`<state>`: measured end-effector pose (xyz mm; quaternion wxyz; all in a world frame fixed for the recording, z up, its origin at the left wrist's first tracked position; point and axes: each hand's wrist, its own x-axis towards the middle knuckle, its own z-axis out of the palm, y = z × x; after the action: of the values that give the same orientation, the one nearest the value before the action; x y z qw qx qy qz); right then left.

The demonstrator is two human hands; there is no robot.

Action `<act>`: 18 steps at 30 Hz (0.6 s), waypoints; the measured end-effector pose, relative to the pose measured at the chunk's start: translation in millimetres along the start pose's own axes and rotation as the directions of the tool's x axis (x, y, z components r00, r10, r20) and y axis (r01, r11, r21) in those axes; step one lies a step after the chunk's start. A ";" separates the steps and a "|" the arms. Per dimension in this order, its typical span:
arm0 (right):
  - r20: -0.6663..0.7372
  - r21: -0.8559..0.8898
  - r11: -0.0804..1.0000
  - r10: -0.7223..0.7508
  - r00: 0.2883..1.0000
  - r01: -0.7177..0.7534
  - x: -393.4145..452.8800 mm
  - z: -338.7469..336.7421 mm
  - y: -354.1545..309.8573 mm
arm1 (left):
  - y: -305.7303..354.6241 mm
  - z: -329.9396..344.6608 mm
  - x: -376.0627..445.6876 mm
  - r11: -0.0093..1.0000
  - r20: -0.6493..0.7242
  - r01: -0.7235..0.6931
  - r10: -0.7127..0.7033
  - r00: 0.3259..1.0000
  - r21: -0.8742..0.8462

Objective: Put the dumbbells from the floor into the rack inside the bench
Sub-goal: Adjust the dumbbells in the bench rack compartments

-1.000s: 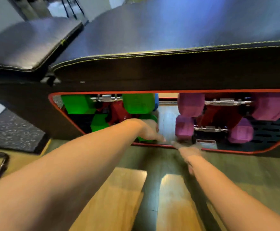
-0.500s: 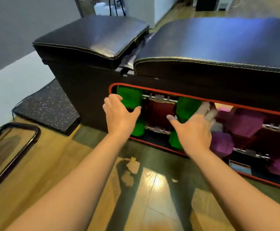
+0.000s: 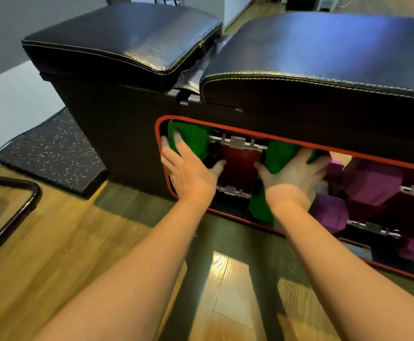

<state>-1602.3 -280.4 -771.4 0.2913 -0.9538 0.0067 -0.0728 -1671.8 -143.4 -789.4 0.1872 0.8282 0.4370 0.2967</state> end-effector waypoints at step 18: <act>-0.122 0.037 0.999 0.039 0.992 -0.034 -8.6 15.1 -2.6 | -8.5 10.8 19.5 0.992 -0.005 -0.036 0.035 0.999 -0.120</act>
<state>-1608.8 -269.4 -783.5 0.3081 -0.9421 0.0407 -0.1259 -1661.3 -123.0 -795.9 0.2306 0.8227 0.4039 0.3268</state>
